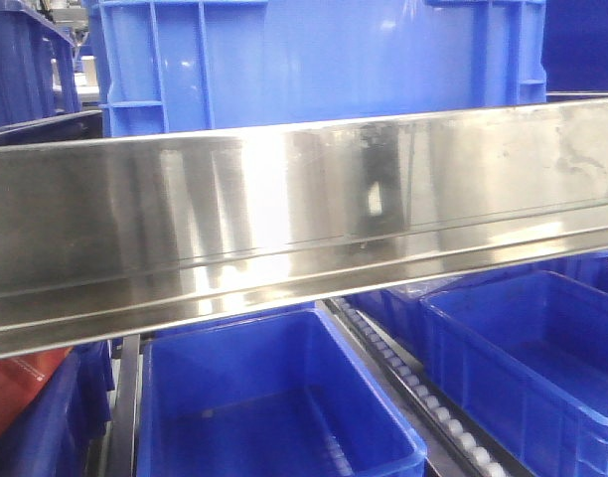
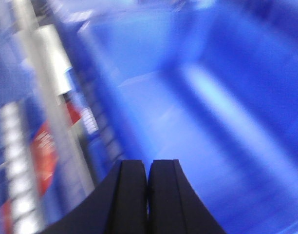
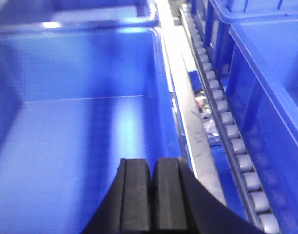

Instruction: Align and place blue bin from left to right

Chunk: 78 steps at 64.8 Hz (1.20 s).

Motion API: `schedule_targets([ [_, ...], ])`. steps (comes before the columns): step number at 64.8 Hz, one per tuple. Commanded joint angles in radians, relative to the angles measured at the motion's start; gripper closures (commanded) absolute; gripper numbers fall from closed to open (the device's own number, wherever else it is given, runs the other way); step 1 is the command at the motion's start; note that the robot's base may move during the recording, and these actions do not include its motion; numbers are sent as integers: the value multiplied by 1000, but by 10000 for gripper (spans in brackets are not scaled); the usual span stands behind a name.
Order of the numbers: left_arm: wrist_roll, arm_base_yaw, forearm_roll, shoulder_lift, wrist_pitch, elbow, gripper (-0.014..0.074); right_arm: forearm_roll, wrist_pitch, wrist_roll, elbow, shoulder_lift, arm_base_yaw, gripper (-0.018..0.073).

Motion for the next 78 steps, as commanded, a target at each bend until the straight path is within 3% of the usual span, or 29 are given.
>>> schedule_targets([
  [1,2,-6,11,-78,-104,121,603,-3,-44,-21,54,-43,-2,648],
  [12,-10,-6,2,-277,-361,430,603,-3,-194,-42,274,-145,-2,648],
  [27,-10,-6,4,-563,-597,731,603,-3,-436,-69,618,-353,-2,648],
  [51,4,-6,51,-939,-599,937,603,-3,-693,-69,1100,-790,-2,648],
  [78,4,-6,46,-1303,-563,1153,603,-3,-765,-69,1529,-1267,-2,648],
])
